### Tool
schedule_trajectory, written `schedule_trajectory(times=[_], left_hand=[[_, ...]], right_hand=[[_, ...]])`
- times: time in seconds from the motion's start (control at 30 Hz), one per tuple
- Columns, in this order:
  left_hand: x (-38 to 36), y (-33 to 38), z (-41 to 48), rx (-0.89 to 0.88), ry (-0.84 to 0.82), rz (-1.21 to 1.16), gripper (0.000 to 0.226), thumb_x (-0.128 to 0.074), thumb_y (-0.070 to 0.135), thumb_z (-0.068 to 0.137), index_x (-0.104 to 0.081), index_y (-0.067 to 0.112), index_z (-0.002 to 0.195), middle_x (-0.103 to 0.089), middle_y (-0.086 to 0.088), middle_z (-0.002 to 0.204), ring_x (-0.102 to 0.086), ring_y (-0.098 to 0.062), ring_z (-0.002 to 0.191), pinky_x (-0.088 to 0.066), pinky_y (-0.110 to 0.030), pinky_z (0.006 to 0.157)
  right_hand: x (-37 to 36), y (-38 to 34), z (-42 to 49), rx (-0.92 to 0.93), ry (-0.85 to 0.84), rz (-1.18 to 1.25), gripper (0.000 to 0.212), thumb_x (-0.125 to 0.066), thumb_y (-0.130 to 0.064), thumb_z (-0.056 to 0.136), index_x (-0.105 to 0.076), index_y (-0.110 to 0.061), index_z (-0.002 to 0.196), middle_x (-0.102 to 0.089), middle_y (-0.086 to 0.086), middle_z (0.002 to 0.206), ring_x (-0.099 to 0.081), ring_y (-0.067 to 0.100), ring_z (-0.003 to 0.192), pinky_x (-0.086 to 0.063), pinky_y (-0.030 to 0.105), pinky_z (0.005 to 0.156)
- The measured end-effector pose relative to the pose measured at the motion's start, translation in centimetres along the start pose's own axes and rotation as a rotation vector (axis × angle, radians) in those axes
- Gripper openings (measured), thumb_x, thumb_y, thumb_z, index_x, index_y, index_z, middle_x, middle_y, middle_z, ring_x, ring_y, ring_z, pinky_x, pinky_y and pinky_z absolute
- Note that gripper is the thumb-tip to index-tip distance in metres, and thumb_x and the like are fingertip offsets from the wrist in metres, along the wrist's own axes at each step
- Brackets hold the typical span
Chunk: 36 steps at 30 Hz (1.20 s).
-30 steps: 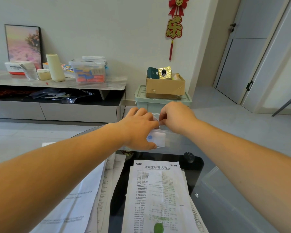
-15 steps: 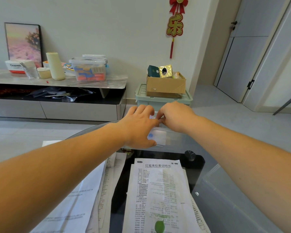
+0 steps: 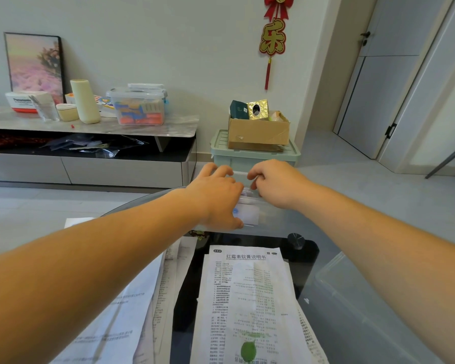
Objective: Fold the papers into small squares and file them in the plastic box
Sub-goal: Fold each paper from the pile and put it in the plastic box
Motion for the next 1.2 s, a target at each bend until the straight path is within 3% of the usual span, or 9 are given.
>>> schedule_trajectory(times=[0.2, 0.33, 0.57, 0.7, 0.77, 0.83, 0.93, 1.07, 1.2], left_hand=[[0.4, 0.3, 0.6, 0.047, -0.139, -0.007, 0.075, -0.059, 0.074, 0.078, -0.054, 0.030, 0.138, -0.047, 0.000, 0.133, -0.024, -0.029, 0.137, -0.011, -0.053, 0.117], [0.6, 0.4, 0.7, 0.065, -0.164, -0.015, 0.082, -0.064, 0.073, 0.076, -0.046, 0.032, 0.146, -0.044, 0.000, 0.134, -0.025, -0.029, 0.135, -0.017, -0.050, 0.115], [0.5, -0.6, -0.7, 0.114, 0.063, -0.224, 0.102, -0.080, 0.056, 0.074, -0.026, 0.026, 0.155, -0.022, -0.006, 0.156, -0.020, -0.030, 0.144, -0.025, -0.046, 0.118], [-0.1, -0.9, -1.8, 0.169, -0.035, -0.466, 0.121, -0.084, 0.049, 0.074, -0.004, 0.021, 0.160, 0.000, -0.003, 0.166, -0.009, -0.029, 0.152, -0.025, -0.046, 0.122], [-0.4, -0.6, -2.1, 0.159, -0.088, -0.521, 0.124, -0.083, 0.046, 0.076, 0.003, 0.018, 0.160, 0.010, -0.002, 0.168, -0.004, -0.027, 0.154, -0.021, -0.043, 0.124], [-0.5, -0.3, -2.1, 0.162, -0.097, -0.552, 0.123, -0.083, 0.044, 0.078, 0.003, 0.016, 0.160, 0.014, -0.002, 0.167, -0.004, -0.026, 0.155, -0.021, -0.041, 0.124], [-0.5, -0.2, -2.0, 0.180, -0.100, -0.618, 0.122, -0.082, 0.042, 0.079, 0.005, 0.017, 0.161, 0.018, 0.000, 0.167, -0.011, -0.025, 0.154, -0.026, -0.038, 0.122], [-0.3, 0.2, -2.1, 0.211, -0.087, -0.700, 0.116, -0.080, 0.033, 0.084, 0.006, 0.016, 0.160, 0.017, 0.000, 0.167, -0.010, -0.023, 0.154, -0.023, -0.033, 0.119], [-0.7, 0.1, -2.0, 0.233, -0.073, -0.746, 0.117, -0.080, 0.029, 0.084, 0.007, 0.016, 0.160, 0.016, 0.000, 0.167, -0.008, -0.022, 0.154, -0.024, -0.032, 0.119]], right_hand=[[-0.9, -0.2, 0.3, -0.035, -0.104, -0.103, 0.031, -0.048, -0.004, 0.091, -0.067, 0.000, 0.114, -0.067, 0.022, 0.117, -0.063, 0.038, 0.109, -0.053, 0.052, 0.094], [-0.6, -0.6, 0.4, -0.024, -0.138, -0.084, 0.031, -0.047, -0.004, 0.093, -0.067, -0.003, 0.117, -0.067, 0.019, 0.118, -0.064, 0.036, 0.108, -0.054, 0.050, 0.093], [0.7, -1.6, 0.0, -0.188, -0.038, 0.159, 0.031, -0.047, -0.004, 0.092, -0.066, 0.001, 0.116, -0.068, 0.018, 0.117, -0.065, 0.034, 0.104, -0.055, 0.046, 0.095], [1.0, -2.8, 0.3, -0.422, -0.100, 0.525, 0.020, -0.044, -0.013, 0.100, -0.058, 0.001, 0.101, -0.063, 0.019, 0.112, -0.061, 0.031, 0.088, -0.054, 0.046, 0.093], [1.5, -3.3, 0.5, -0.502, -0.151, 0.555, 0.028, -0.042, -0.022, 0.103, -0.057, 0.001, 0.108, -0.059, 0.020, 0.120, -0.060, 0.037, 0.106, -0.053, 0.047, 0.097], [1.9, -3.7, 0.2, -0.537, -0.184, 0.545, 0.043, -0.039, -0.032, 0.106, -0.052, 0.001, 0.130, -0.054, 0.024, 0.131, -0.057, 0.041, 0.118, -0.052, 0.044, 0.093], [1.5, -3.7, 0.1, -0.545, -0.236, 0.565, 0.060, -0.031, -0.046, 0.106, -0.035, -0.002, 0.147, -0.052, 0.031, 0.129, -0.059, 0.046, 0.113, -0.053, 0.050, 0.095], [0.8, -3.6, 0.4, -0.558, -0.220, 0.562, 0.041, -0.029, -0.037, 0.107, -0.045, -0.001, 0.120, -0.056, 0.022, 0.098, -0.065, 0.039, 0.088, -0.057, 0.048, 0.089], [0.5, -3.7, 0.9, -0.538, -0.241, 0.580, 0.037, -0.030, -0.035, 0.107, -0.046, -0.003, 0.097, -0.052, 0.016, 0.093, -0.054, 0.030, 0.084, -0.053, 0.040, 0.082]])
Point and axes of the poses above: each hand's wrist, its own z-axis towards the middle knuckle, its own x-axis out of the back of the hand, y = z × x, the point moved 1 cm from there along z, towards the middle knuckle
